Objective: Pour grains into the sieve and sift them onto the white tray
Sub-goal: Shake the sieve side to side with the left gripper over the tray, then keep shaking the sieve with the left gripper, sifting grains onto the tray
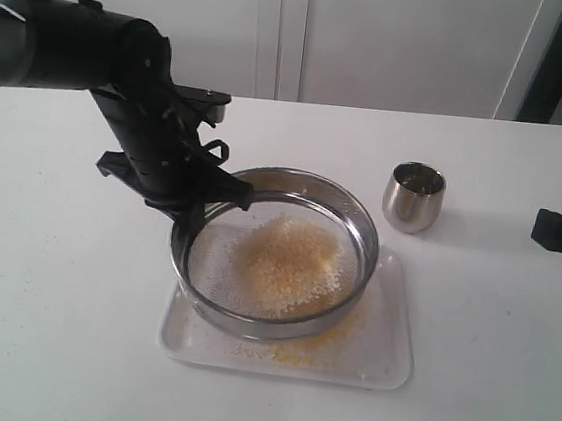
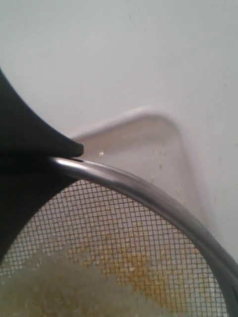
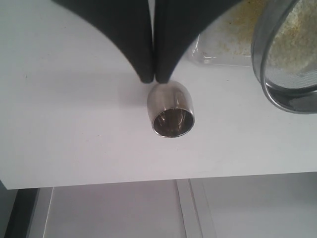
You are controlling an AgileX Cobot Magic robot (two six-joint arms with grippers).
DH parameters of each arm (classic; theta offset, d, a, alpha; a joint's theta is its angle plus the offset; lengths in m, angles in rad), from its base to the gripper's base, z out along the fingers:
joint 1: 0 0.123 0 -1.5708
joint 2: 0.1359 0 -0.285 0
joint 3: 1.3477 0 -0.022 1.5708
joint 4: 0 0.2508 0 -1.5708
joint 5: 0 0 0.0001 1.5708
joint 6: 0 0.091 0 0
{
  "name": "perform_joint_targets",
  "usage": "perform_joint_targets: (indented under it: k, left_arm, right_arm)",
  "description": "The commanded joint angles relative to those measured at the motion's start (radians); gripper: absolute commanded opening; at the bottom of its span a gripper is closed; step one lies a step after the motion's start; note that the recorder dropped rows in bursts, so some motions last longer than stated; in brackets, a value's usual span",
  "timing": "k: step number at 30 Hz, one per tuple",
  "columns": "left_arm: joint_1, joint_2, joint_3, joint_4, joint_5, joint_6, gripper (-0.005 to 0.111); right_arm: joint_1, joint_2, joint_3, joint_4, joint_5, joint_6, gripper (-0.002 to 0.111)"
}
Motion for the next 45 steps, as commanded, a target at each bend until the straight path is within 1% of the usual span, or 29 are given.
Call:
perform_joint_targets:
  k: [1, 2, 4, 6, 7, 9, 11, 12, 14, 15, 16, 17, 19, 20, 21, 22, 24, 26, 27, 29, 30, 32, 33, 35, 37, 39, 40, 43, 45]
  left_arm:
    - [-0.054, -0.018, -0.003, -0.017, -0.058, 0.049, 0.0]
    - [-0.058, -0.018, -0.003, 0.0, -0.065, 0.046, 0.0]
    - [-0.029, -0.018, -0.003, 0.038, -0.054, -0.013, 0.0]
    - [0.004, -0.018, -0.003, 0.038, -0.019, -0.036, 0.0]
    - [0.007, -0.018, -0.003, 0.02, -0.014, -0.036, 0.0]
    - [-0.023, -0.016, -0.003, -0.02, -0.031, 0.012, 0.0]
    - [-0.055, -0.016, -0.003, -0.02, -0.057, 0.071, 0.0]
    - [-0.057, -0.016, -0.003, -0.007, -0.063, 0.08, 0.0]
    - [-0.022, -0.016, -0.003, 0.002, -0.055, 0.024, 0.0]
    - [-0.001, -0.016, -0.003, -0.02, -0.044, -0.016, 0.0]
    - [0.011, -0.016, -0.003, -0.068, -0.039, -0.017, 0.0]
    - [0.011, -0.016, -0.003, -0.13, -0.037, 0.023, 0.0]
    - [-0.016, -0.016, -0.003, -0.243, -0.053, 0.175, 0.0]
    - [-0.033, -0.016, -0.003, -0.262, -0.057, 0.235, 0.0]
    - [-0.039, -0.016, -0.003, -0.244, -0.051, 0.253, 0.0]
    - [-0.031, -0.016, -0.003, -0.213, -0.041, 0.232, 0.0]
    - [0.021, -0.016, -0.003, -0.147, 0.009, 0.14, 0.0]
    - [0.063, -0.016, -0.003, -0.145, 0.06, 0.135, 0.0]
    - [0.074, -0.016, -0.003, -0.163, 0.069, 0.135, 0.0]
    - [0.065, -0.016, -0.003, -0.213, 0.047, 0.145, 0.0]
    - [0.045, -0.016, -0.003, -0.227, 0.016, 0.145, 0.0]
    - [0.005, -0.014, -0.003, -0.209, -0.016, 0.16, 0.0]
    - [-0.002, -0.014, -0.003, -0.185, -0.01, 0.157, 0.0]
    - [0.013, -0.014, -0.003, -0.151, 0.028, 0.14, 0.0]
    - [0.047, -0.019, -0.003, -0.119, 0.078, 0.14, 0.0]
    - [0.065, -0.026, -0.003, -0.116, 0.082, 0.12, 0.0]
    - [0.061, -0.026, -0.003, -0.134, 0.056, 0.105, 0.0]
    - [-0.012, -0.009, -0.003, -0.202, -0.036, 0.138, 0.0]
    - [-0.035, -0.001, -0.003, -0.16, -0.041, 0.136, 0.0]
  right_arm:
    - [0.001, -0.006, 0.003, 0.0, -0.003, -0.004, 0.0]
    - [0.001, -0.006, 0.003, 0.0, -0.003, -0.004, 0.0]
    - [0.001, -0.006, 0.003, 0.0, -0.003, -0.004, 0.0]
    - [0.001, -0.006, 0.003, 0.0, -0.003, -0.004, 0.0]
    - [0.001, -0.006, 0.003, 0.0, -0.003, -0.004, 0.0]
    - [0.001, -0.006, 0.003, 0.0, -0.003, -0.004, 0.0]
    - [0.001, -0.006, 0.003, 0.0, -0.003, -0.004, 0.0]
    - [0.001, -0.006, 0.003, 0.0, -0.003, -0.004, 0.0]
    - [0.001, -0.006, 0.003, 0.0, -0.003, -0.004, 0.0]
    - [0.001, -0.006, 0.003, 0.0, -0.003, -0.004, 0.0]
    - [0.001, -0.006, 0.003, 0.0, -0.003, -0.004, 0.0]
    - [0.001, -0.006, 0.003, 0.0, -0.003, -0.004, 0.0]
    - [0.001, -0.006, 0.003, 0.0, -0.003, -0.004, 0.0]
    - [0.001, -0.006, 0.003, 0.0, -0.003, -0.004, 0.0]
    - [0.001, -0.006, 0.003, 0.0, -0.003, -0.004, 0.0]
    - [0.001, -0.006, 0.003, 0.0, -0.003, -0.004, 0.0]
    - [0.001, -0.006, 0.003, 0.0, -0.003, -0.004, 0.0]
    - [0.001, -0.006, 0.003, 0.0, -0.003, -0.004, 0.0]
    - [0.001, -0.006, 0.003, 0.0, -0.003, -0.004, 0.0]
    - [0.001, -0.006, 0.003, 0.0, -0.003, -0.004, 0.0]
    - [0.001, -0.006, 0.003, 0.0, -0.003, -0.004, 0.0]
    - [0.001, -0.006, 0.003, 0.0, -0.003, -0.004, 0.0]
    - [0.001, -0.006, 0.003, 0.0, -0.003, -0.004, 0.0]
    - [0.001, -0.006, 0.003, 0.0, -0.003, -0.004, 0.0]
    - [0.001, -0.006, 0.003, 0.0, -0.003, -0.004, 0.0]
    - [0.001, -0.006, 0.003, 0.0, -0.003, -0.004, 0.0]
    - [0.001, -0.006, 0.003, 0.0, -0.003, -0.004, 0.0]
    - [0.001, -0.006, 0.003, 0.0, -0.003, -0.004, 0.0]
    - [0.001, -0.006, 0.003, 0.0, -0.003, -0.004, 0.0]
